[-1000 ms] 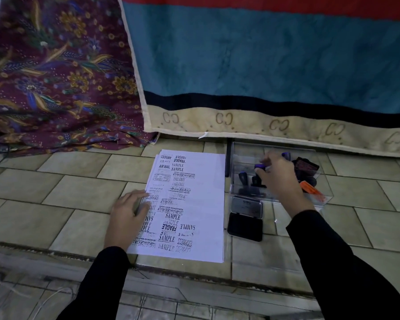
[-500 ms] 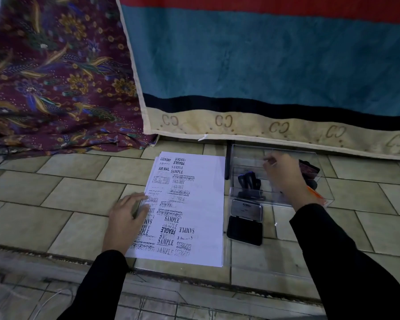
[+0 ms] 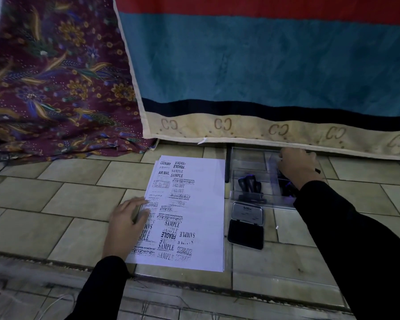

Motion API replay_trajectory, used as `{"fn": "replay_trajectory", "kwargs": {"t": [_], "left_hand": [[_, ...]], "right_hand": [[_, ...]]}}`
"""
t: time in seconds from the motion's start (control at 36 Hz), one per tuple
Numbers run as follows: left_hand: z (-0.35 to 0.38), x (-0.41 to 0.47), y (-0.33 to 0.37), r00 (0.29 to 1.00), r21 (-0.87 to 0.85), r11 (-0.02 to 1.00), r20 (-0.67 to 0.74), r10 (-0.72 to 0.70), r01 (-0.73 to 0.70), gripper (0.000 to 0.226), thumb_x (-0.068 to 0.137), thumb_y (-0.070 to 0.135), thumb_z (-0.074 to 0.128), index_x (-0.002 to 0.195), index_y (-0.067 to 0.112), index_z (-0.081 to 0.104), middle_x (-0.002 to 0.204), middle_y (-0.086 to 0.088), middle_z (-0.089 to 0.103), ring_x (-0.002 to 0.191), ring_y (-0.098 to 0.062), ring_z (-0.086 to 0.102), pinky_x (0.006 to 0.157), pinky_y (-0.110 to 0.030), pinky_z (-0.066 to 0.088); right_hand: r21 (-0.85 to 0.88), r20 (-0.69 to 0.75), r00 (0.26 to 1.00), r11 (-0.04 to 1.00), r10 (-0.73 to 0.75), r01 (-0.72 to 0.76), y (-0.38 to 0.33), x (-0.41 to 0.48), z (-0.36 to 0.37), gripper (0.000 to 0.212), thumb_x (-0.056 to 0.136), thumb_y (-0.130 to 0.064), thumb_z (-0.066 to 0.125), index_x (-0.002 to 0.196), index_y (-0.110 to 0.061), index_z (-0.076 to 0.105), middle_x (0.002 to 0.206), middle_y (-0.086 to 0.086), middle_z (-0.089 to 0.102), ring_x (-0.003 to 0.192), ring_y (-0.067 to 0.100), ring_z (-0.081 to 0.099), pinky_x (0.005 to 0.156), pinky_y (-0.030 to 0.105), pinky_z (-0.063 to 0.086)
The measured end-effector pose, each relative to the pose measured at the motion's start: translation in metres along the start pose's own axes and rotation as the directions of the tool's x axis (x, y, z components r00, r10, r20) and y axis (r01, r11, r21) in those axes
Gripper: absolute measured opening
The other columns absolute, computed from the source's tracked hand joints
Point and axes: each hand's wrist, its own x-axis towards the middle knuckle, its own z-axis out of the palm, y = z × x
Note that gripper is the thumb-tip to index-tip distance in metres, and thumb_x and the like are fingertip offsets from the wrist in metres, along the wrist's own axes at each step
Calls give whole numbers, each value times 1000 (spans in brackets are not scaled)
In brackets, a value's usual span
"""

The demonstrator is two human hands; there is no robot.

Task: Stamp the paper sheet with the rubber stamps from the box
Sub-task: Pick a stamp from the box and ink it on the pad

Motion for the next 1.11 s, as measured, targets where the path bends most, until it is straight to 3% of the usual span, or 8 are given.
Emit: {"fn": "replay_trajectory", "kwargs": {"t": [0.17, 0.31, 0.44, 0.56, 0.61, 0.72, 0.89, 1.11], "left_hand": [[-1, 0, 0, 1000, -5, 1000, 2, 3, -3, 31, 87, 37, 57, 109, 20, 70, 117, 9, 65, 113, -14, 56, 102, -35, 42], [-2, 1, 2, 1000, -1, 1000, 7, 5, -5, 31, 87, 35, 57, 110, 19, 69, 117, 9, 64, 111, -13, 55, 101, -32, 41], [-1, 1, 0, 1000, 2, 1000, 7, 17, -17, 30, 88, 33, 58, 110, 19, 69, 117, 10, 63, 112, -14, 55, 102, -35, 41], [2, 1, -5, 1000, 15, 1000, 5, 25, -25, 20, 92, 20, 66, 112, 19, 68, 118, 11, 62, 114, -18, 56, 102, -37, 42], [2, 0, -5, 1000, 18, 1000, 2, 26, -26, 20, 92, 20, 66, 112, 19, 68, 118, 10, 62, 114, -18, 55, 103, -39, 42], [1, 0, -2, 1000, 11, 1000, 7, 19, -19, 28, 89, 32, 59, 112, 18, 68, 118, 10, 62, 113, -16, 55, 103, -37, 42], [1, 0, -3, 999, 14, 999, -7, 40, -40, 22, 91, 21, 64, 112, 15, 69, 117, 9, 62, 112, -18, 57, 101, -36, 41], [0, 0, 1, 1000, 19, 1000, -5, 25, -25, 32, 87, 32, 57, 111, 15, 69, 116, 9, 63, 111, -16, 56, 102, -36, 41]], "right_hand": [[-3, -124, 990, 998, -62, 62, 1, -4, 1, 21, 82, -4, 58, 100, -13, 62, 102, 14, 64, 96, 32, 59, 91, 40, 39], [276, -284, 958, 953, -41, 122, 12, -14, -7, 22, 84, -5, 59, 105, -6, 63, 105, 23, 55, 86, 40, 58, 71, 40, 49], [576, -362, 930, 800, 69, 165, 18, -38, -28, 16, 81, -10, 66, 97, -9, 68, 95, 12, 63, 81, 25, 59, 77, 27, 46], [773, -228, 970, 621, 85, 128, 12, -82, -41, 19, 82, -13, 67, 100, -17, 66, 80, 3, 67, 67, 13, 62, 56, 13, 47], [802, -180, 983, 585, 43, 121, 7, -104, -39, 22, 82, -13, 68, 102, -20, 65, 82, 0, 69, 68, 8, 63, 58, 17, 52], [828, -105, 994, 550, -39, 109, -6, -147, -30, 21, 81, -17, 70, 99, -23, 63, 77, -10, 65, 65, -5, 62, 59, 8, 51], [776, -181, 975, 590, -132, 223, -18, -183, -9, 24, 79, -21, 72, 101, -26, 63, 83, -11, 65, 71, 0, 63, 65, 11, 52], [669, -238, 942, 663, -236, 335, -27, -197, 5, 17, 78, -15, 74, 94, -13, 70, 92, -3, 61, 66, 6, 62, 70, 14, 51]]}}
